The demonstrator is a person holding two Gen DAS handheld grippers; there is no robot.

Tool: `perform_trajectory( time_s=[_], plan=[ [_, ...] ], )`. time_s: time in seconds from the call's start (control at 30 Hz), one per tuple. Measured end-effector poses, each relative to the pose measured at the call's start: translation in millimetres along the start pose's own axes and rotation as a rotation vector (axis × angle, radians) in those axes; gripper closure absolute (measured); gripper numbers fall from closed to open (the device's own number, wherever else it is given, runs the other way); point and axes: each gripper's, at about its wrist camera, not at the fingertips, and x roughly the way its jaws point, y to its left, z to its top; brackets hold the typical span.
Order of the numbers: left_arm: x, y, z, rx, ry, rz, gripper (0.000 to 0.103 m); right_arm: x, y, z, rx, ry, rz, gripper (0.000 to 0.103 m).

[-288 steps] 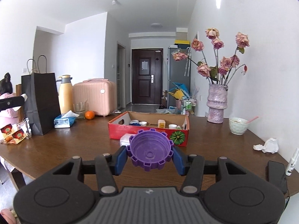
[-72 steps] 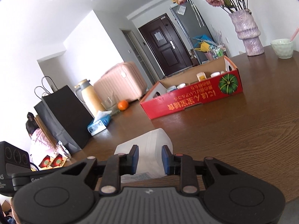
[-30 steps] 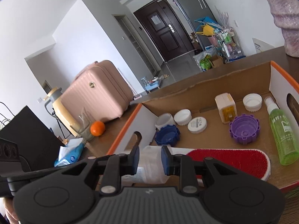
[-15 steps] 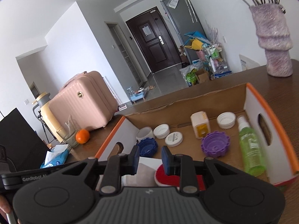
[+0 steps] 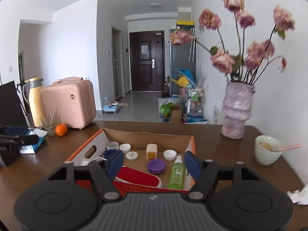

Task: Organize rigid objects

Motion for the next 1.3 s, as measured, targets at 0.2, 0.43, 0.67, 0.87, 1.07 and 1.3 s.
perform_trajectory(
  time_s=[0.2,0.43,0.67,0.87,1.07,1.3],
  plan=[
    [-52.1,-10.7,-3.6,0.015,-0.094,0.044,0.0,-59.0,11.6,-13.0,-0.069,-0.114,-0.039,0.003],
    [-95.6,-16.2,-11.4,0.011,-0.149,0.075,0.0,-102.9,19.7,-21.9,-0.035,-0.167,-0.028,0.001],
    [-135.4,-18.9,-27.6,-0.011,-0.183,0.078,0.0,-136.3,32.3,-38.7,-0.016,-0.21,-0.025,0.0],
    [-173.6,-26.5,-57.9,-0.021,-0.184,0.071,0.0,-162.7,41.7,-65.6,0.017,-0.223,-0.016,0.0],
    [-233.3,-39.6,-91.6,0.022,-0.24,0.119,0.0,-214.5,51.9,-100.9,-0.008,-0.19,0.017,0.0],
    [-277.6,-58.2,-159.9,0.073,-0.252,0.195,0.0,-279.8,72.0,-149.5,-0.156,-0.166,0.043,0.0]
  ],
)
